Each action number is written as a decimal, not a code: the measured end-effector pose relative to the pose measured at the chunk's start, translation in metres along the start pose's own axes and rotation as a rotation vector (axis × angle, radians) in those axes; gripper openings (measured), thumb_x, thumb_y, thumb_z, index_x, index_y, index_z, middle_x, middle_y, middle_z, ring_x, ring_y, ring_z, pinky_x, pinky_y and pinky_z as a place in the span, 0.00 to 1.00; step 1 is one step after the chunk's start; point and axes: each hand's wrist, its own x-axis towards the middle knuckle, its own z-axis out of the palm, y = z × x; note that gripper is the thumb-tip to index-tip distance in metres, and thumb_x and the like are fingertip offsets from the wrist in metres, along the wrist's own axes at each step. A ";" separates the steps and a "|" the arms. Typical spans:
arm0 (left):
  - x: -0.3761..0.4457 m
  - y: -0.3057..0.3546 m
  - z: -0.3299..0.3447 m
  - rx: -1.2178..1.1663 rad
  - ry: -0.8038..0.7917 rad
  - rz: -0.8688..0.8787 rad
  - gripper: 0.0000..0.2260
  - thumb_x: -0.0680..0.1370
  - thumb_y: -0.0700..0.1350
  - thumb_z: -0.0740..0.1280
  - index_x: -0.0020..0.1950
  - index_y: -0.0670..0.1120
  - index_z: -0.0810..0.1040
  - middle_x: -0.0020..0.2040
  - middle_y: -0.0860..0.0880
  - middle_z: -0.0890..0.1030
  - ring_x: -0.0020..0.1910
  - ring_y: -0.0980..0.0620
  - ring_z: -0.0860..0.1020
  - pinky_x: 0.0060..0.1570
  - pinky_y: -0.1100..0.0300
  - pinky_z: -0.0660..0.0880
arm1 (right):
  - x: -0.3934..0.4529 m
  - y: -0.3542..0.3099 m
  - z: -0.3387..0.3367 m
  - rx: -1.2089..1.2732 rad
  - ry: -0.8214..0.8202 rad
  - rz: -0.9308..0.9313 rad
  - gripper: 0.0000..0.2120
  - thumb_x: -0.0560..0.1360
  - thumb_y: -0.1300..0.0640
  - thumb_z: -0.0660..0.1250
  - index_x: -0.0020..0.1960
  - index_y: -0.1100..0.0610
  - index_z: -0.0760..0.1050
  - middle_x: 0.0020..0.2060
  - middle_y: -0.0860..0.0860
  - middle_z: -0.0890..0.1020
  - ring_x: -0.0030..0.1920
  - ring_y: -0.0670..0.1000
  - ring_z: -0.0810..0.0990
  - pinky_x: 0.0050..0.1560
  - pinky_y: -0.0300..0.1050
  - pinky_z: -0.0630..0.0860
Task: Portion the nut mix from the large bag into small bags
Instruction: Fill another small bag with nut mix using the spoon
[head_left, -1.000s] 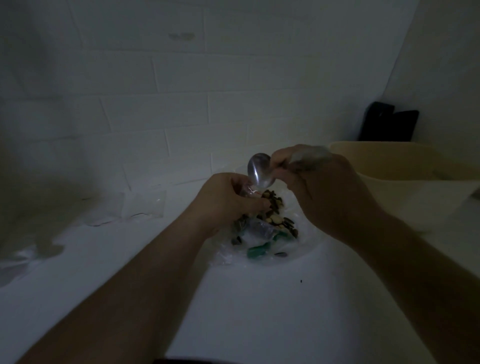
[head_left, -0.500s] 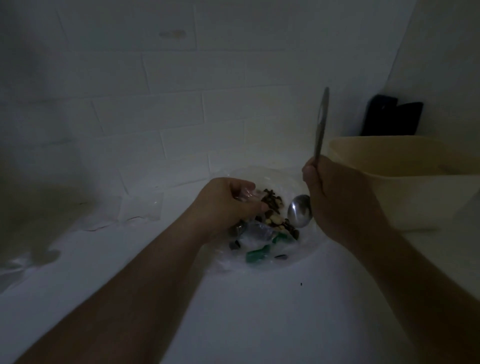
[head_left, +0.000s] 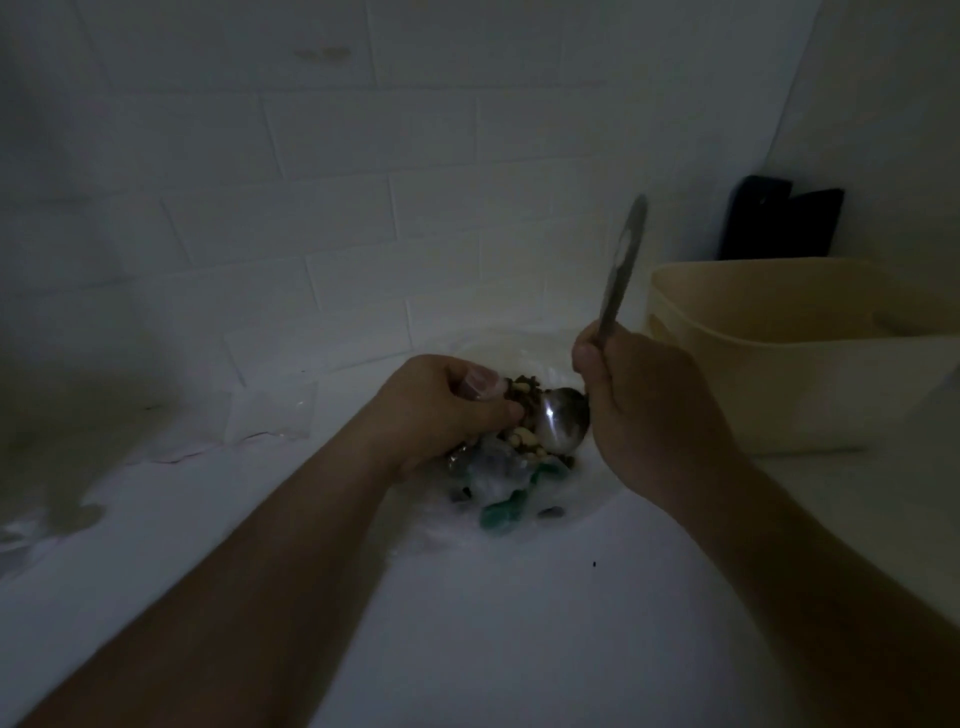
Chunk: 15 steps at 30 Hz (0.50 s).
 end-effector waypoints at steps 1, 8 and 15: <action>-0.001 0.001 -0.003 0.038 -0.026 -0.003 0.13 0.68 0.50 0.84 0.48 0.57 0.84 0.47 0.54 0.88 0.49 0.56 0.86 0.60 0.52 0.82 | -0.001 0.000 0.000 -0.016 0.016 -0.022 0.14 0.86 0.51 0.53 0.51 0.52 0.76 0.36 0.42 0.70 0.36 0.48 0.70 0.41 0.42 0.65; -0.012 0.011 -0.007 0.341 -0.194 -0.033 0.28 0.63 0.53 0.86 0.60 0.57 0.80 0.51 0.57 0.83 0.48 0.58 0.81 0.47 0.59 0.81 | -0.006 0.002 -0.014 -0.056 0.173 -0.078 0.10 0.84 0.51 0.54 0.45 0.48 0.67 0.30 0.37 0.63 0.31 0.48 0.67 0.37 0.43 0.64; -0.011 0.004 0.001 0.455 -0.171 0.026 0.30 0.63 0.54 0.86 0.60 0.56 0.76 0.49 0.59 0.79 0.46 0.64 0.76 0.39 0.65 0.71 | -0.010 0.000 -0.011 -0.039 0.123 -0.066 0.16 0.84 0.49 0.53 0.46 0.55 0.74 0.30 0.48 0.73 0.30 0.53 0.74 0.35 0.46 0.68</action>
